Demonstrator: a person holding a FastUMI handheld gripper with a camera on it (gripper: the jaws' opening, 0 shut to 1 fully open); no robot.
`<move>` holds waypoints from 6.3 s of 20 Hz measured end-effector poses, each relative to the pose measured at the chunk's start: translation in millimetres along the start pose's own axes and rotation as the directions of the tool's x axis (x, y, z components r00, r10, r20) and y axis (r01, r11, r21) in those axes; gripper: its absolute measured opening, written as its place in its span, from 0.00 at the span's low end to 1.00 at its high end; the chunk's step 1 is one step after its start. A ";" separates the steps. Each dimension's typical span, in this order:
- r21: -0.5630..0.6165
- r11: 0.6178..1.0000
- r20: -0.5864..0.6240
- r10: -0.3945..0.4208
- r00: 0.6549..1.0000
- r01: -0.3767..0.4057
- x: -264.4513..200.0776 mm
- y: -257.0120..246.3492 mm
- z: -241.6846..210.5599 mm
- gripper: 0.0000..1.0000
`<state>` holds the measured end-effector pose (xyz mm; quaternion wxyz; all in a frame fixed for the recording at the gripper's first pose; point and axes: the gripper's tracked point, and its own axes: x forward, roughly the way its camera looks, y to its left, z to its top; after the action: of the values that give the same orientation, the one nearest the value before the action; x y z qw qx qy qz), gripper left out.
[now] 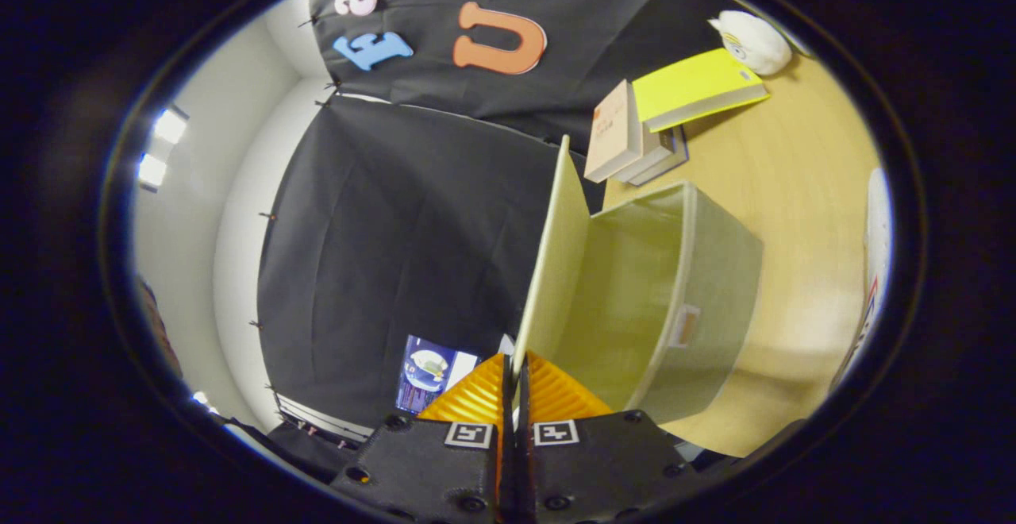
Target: Open the storage box then place both shoes into the box .Put the left shoe in first, then the right shoe, with the right side of both shoes facing outward in a uniform manner.
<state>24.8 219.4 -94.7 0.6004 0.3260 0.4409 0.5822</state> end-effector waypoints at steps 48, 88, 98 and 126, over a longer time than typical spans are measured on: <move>-0.079 0.333 0.600 -0.737 0.311 0.940 -194.8 -22.9 35.0 0.99; 0.166 0.528 -0.277 -0.786 0.553 0.833 -157.3 -275.0 -49.4 0.06; 0.222 0.613 -0.110 -0.757 0.644 0.758 -116.3 -108.5 -29.9 0.05; 0.234 0.563 -0.333 -0.719 0.610 0.793 155.7 -122.7 -32.2 0.06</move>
<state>35.6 355.6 -241.9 0.6743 0.1477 0.6938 0.2053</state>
